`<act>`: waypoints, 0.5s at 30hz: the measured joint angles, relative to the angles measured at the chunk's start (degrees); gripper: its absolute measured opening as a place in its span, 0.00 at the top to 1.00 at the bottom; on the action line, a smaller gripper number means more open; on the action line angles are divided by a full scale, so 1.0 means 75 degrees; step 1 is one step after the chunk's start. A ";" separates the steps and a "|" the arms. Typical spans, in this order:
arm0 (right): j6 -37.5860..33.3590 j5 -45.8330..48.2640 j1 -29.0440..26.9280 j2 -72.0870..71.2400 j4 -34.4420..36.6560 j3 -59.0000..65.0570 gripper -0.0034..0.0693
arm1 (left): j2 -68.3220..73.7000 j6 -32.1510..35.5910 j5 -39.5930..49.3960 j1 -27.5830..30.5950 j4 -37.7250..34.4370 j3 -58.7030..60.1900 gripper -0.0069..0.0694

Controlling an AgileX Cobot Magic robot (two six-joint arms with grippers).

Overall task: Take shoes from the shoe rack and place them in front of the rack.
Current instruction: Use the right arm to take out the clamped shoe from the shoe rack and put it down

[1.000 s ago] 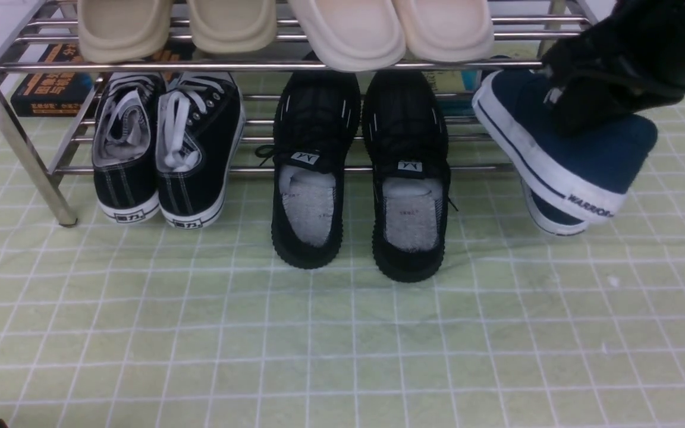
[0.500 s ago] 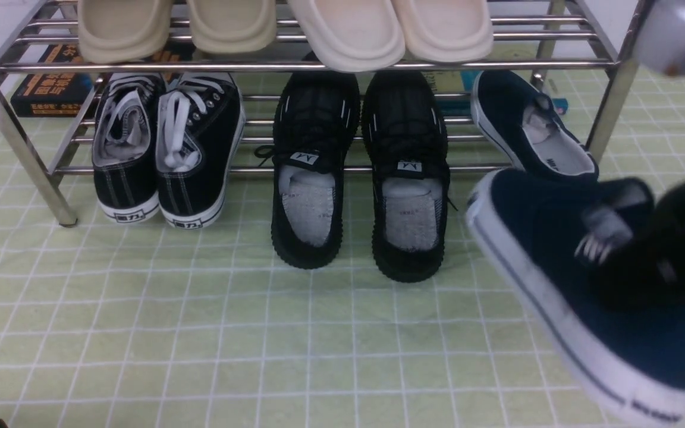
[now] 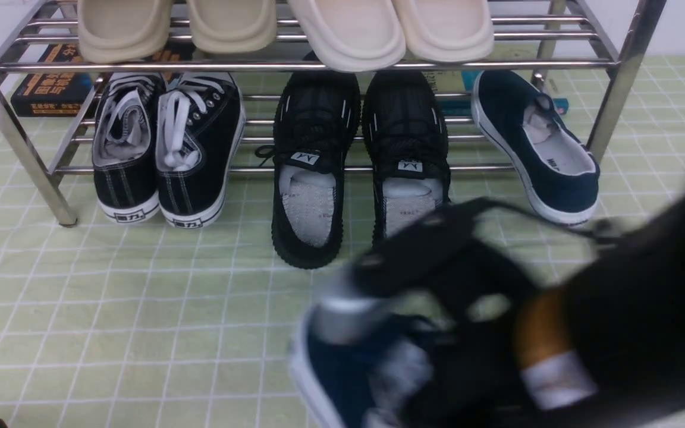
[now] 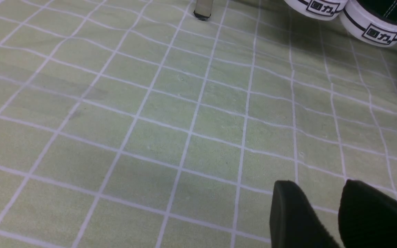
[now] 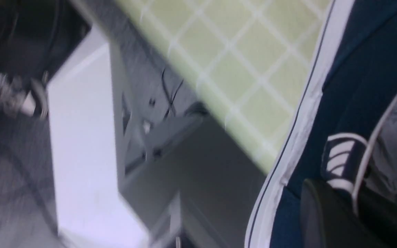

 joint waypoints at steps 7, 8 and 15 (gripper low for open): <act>0.2222 -0.1510 0.0251 0.1583 -0.1568 0.0000 0.90 | 0.0000 0.0000 0.0000 0.0000 0.0000 0.0000 0.60; 0.2543 -0.1669 0.0251 0.1804 -0.1768 0.0000 0.90 | 0.0000 0.0000 0.0000 0.0000 0.0000 0.0000 0.60; 0.4446 -0.2739 0.0284 0.2678 -0.3020 -0.0014 0.90 | 0.0000 0.0000 0.0000 0.0000 0.0000 0.0000 0.60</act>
